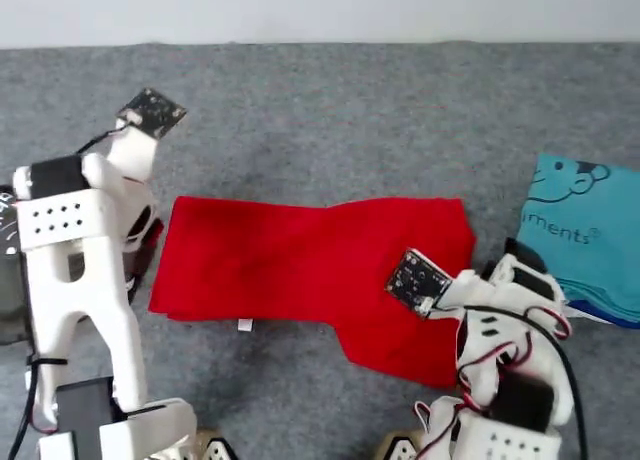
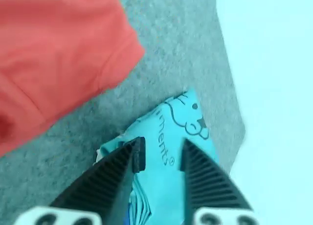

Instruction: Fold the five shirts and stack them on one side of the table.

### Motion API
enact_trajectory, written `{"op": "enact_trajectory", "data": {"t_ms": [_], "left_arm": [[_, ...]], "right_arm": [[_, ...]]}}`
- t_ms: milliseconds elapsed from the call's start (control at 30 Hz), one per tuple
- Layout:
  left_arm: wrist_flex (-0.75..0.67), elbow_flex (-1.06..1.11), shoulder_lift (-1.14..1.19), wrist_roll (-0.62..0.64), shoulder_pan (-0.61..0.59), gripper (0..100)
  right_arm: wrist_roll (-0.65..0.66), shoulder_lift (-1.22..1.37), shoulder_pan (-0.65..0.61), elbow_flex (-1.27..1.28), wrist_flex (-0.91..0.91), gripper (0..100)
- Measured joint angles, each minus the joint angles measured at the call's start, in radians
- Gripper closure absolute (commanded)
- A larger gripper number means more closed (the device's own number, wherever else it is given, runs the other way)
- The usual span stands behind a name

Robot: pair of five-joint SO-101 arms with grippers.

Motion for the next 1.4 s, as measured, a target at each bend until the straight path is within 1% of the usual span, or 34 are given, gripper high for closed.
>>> {"op": "enact_trajectory", "data": {"t_ms": [67, 133, 167, 300, 400, 533, 667, 767, 900, 1233, 1400], "left_arm": [[0.0, -0.008, 0.0, 0.051, 0.031, 91], [-0.02, -0.008, 0.0, 0.112, 0.068, 98], [-0.034, -0.008, 0.0, 0.143, 0.089, 99], [-0.126, 0.014, 0.003, 0.232, 0.173, 98], [-0.247, 0.095, 0.003, 0.295, 0.212, 98], [-0.42, 0.222, 0.005, 0.361, 0.221, 98], [-0.514, 0.307, 0.005, 0.373, 0.221, 98], [-0.557, 0.331, 0.029, 0.373, 0.221, 98], [-0.574, 0.313, 0.141, 0.391, 0.209, 98], [-0.552, 0.057, 0.483, 0.419, 0.184, 98], [-0.539, -0.038, 0.612, 0.422, 0.121, 98]], "right_arm": [[-0.034, 0.081, 0.0, 0.0, -0.038, 93.6], [-0.1, 0.172, 0.0, -0.02, -0.064, 93.8], [-0.133, 0.218, -0.002, -0.041, -0.069, 93.8], [-0.276, 0.446, -0.048, -0.15, -0.078, 93.8], [-0.402, 0.635, -0.091, -0.247, -0.084, 93.9], [-0.546, 0.891, -0.163, -0.391, -0.084, 93.9], [-0.643, 1.126, -0.186, -0.539, -0.086, 93.9], [-0.689, 1.264, -0.199, -0.64, -0.086, 93.9], [-0.732, 1.402, -0.199, -0.747, -0.086, 97.1], [-0.75, 1.683, -0.199, -0.931, -0.086, 97.7], [-0.75, 1.841, -0.158, -1.066, -0.086, 97.8]]}}
